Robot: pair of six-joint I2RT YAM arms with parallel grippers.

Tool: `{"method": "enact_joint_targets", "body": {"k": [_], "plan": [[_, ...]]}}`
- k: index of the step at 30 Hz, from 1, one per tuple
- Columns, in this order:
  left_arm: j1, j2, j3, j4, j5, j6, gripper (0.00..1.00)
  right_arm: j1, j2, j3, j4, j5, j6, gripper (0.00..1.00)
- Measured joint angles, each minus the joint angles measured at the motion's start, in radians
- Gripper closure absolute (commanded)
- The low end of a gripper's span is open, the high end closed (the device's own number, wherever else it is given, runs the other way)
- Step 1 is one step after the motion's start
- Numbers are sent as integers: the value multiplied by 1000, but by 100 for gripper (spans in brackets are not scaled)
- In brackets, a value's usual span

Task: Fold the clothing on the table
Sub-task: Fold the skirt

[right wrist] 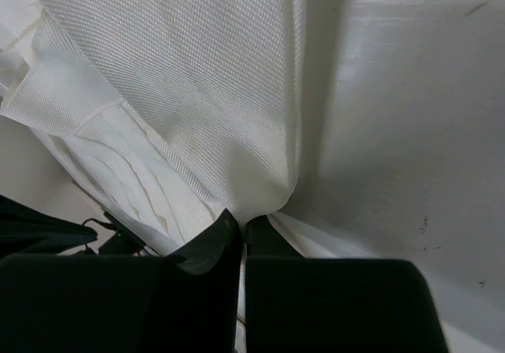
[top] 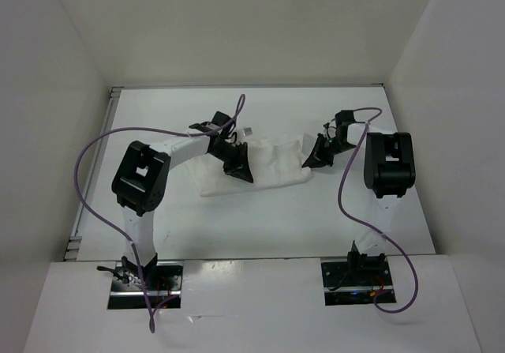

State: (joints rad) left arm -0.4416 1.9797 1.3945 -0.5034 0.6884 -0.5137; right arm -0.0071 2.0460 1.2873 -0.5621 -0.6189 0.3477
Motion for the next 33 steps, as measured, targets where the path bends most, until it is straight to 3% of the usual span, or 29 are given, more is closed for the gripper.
{"method": "enact_joint_targets", "body": {"k": [18,33], "plan": [[-68,213,124,-10,-42,-20,100,51,-23,-22,10,-22,6,100],[-72,141,97,-77,-134,-12,100,55,-39,-18,8,-13,11,100]]}}
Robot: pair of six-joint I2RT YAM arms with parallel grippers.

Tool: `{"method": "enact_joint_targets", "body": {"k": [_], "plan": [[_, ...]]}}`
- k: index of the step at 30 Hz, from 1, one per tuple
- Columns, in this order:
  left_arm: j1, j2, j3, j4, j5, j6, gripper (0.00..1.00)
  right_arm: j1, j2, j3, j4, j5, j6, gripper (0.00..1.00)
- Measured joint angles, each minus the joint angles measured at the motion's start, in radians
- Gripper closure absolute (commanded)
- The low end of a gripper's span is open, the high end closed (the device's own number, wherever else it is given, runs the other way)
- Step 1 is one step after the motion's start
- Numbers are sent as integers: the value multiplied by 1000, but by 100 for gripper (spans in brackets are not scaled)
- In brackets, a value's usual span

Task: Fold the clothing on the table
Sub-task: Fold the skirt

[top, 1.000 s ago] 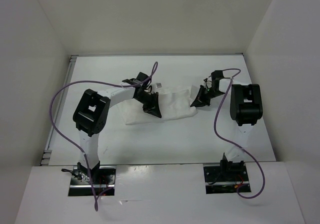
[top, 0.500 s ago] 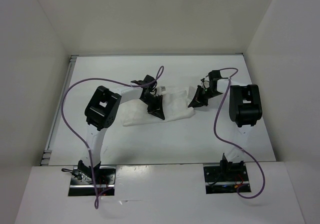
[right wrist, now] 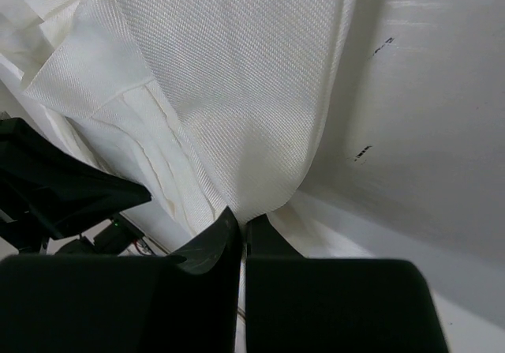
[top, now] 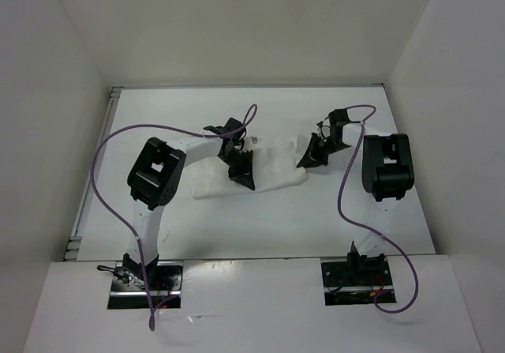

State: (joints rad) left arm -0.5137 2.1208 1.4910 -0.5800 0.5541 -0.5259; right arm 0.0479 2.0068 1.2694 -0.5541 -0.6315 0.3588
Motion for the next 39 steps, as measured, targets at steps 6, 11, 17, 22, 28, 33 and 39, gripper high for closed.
{"method": "enact_joint_targets", "body": {"k": [6,11,17,22,28,33,39], "plan": [[0,-3,-44,-2,-3,0,100,0,-5,8,-3,0,4,100],[0,18,-43,13,22,-4,100,2,-55,15,-14,-24,12,100],[0,75,21,16,81,-29,100,29,-196,29,-19,-89,18,100],[-3,133,117,25,90,-33,100,70,-303,39,-31,-140,24,100],[-14,198,230,33,89,-35,100,112,-354,34,-42,-167,41,100],[-18,199,252,33,75,-50,83,114,-365,25,-52,-154,45,100],[48,14,183,-19,3,-44,73,114,-365,25,-65,-132,45,100]]}}
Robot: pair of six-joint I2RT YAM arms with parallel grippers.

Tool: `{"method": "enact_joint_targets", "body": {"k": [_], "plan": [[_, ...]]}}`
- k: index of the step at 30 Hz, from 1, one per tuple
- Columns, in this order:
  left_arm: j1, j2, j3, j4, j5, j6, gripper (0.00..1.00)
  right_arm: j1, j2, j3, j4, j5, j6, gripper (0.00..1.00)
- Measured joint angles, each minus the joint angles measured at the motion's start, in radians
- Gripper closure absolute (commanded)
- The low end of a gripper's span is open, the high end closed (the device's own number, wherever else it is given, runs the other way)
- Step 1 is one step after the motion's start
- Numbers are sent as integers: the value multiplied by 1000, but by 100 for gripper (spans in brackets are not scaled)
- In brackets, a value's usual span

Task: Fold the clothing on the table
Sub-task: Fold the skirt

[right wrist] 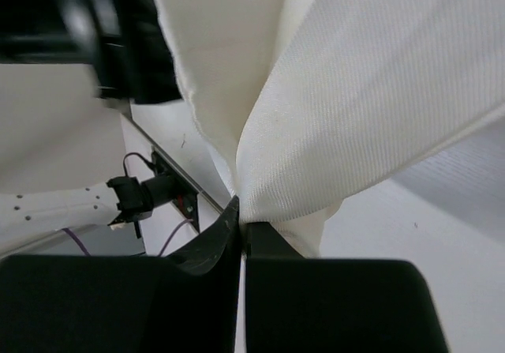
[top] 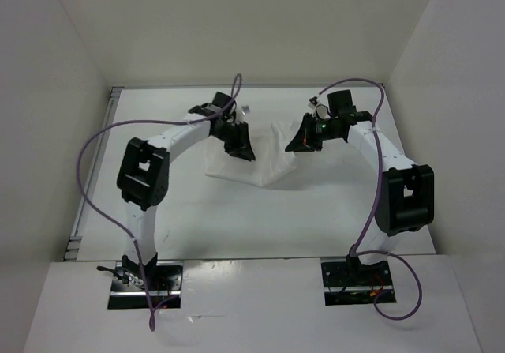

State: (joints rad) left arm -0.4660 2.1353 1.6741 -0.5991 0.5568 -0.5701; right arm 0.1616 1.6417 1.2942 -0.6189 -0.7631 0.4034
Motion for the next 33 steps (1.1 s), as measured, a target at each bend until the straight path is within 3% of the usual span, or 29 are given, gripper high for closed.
{"method": "enact_joint_targets", "body": {"k": [3,6,11,24,33], "plan": [[84,-153,-40,-5,-43,18,74,0,0,2,-6,18,0,100],[175,-265,-92,7,-97,21,82,0,0,10,-14,29,0,100],[277,-283,-216,5,-236,22,86,0,1,30,-18,43,5,100],[276,-192,-370,1,-394,21,92,87,87,143,-25,80,55,100],[203,-172,-358,43,-342,17,92,186,217,290,-16,119,106,100]]}}
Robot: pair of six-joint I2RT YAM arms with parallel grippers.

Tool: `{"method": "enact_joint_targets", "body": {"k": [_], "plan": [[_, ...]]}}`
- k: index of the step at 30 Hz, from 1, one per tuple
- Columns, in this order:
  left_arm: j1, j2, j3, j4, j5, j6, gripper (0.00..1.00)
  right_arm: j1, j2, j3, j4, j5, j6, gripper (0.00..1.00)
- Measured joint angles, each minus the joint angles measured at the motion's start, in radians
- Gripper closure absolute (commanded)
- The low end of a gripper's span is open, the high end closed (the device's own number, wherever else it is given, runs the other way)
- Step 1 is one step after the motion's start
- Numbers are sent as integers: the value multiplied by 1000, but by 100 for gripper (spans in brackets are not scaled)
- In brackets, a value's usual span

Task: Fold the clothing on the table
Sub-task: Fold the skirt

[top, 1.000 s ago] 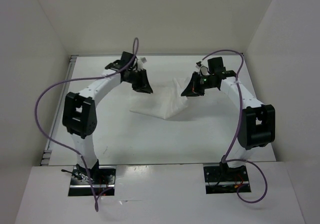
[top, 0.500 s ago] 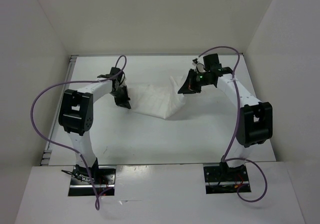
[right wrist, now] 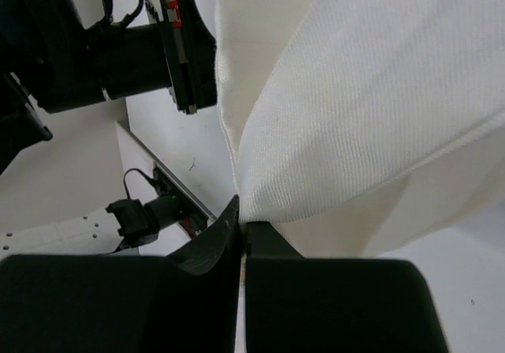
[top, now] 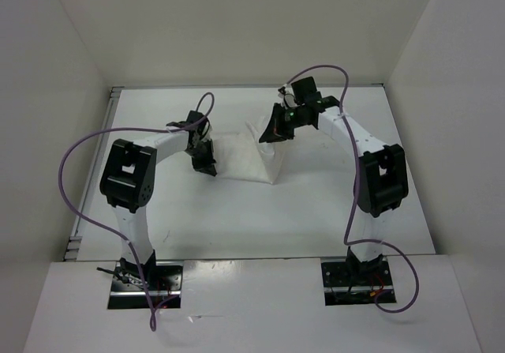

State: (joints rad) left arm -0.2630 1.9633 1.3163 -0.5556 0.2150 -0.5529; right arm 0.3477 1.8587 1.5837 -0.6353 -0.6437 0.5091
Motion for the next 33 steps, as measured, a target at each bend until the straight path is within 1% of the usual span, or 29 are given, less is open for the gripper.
{"method": "enact_joint_targets", "body": {"k": [6,11,14,17,19,20,21,22,23,25,26,30,32,33], "plan": [[-64,19,21,14,34,0,92,32,85,59,3,27,22,100],[-63,19,21,15,52,-1,92,42,138,77,10,37,38,100],[-61,19,21,16,60,-2,92,54,174,98,13,42,48,97],[-60,19,21,18,64,-3,92,71,201,120,15,45,55,97],[-60,18,21,19,69,-4,92,82,223,136,24,45,63,87],[-60,18,21,21,71,-4,92,87,231,139,29,43,68,85],[-60,19,21,23,71,-4,92,92,243,145,39,41,74,79],[-60,18,21,24,72,-4,92,96,250,146,52,31,83,72],[-60,18,21,26,72,-4,92,99,261,148,69,16,98,61],[-60,18,21,26,73,-4,92,104,278,148,114,-34,131,53],[-60,18,21,26,74,-4,92,106,287,148,138,-60,150,46],[-47,8,21,21,76,-3,89,113,292,150,223,-135,195,46],[-31,-20,21,8,66,-1,84,115,287,155,240,-148,205,46],[-24,-43,21,-2,55,2,84,115,282,155,240,-148,207,46]]}}
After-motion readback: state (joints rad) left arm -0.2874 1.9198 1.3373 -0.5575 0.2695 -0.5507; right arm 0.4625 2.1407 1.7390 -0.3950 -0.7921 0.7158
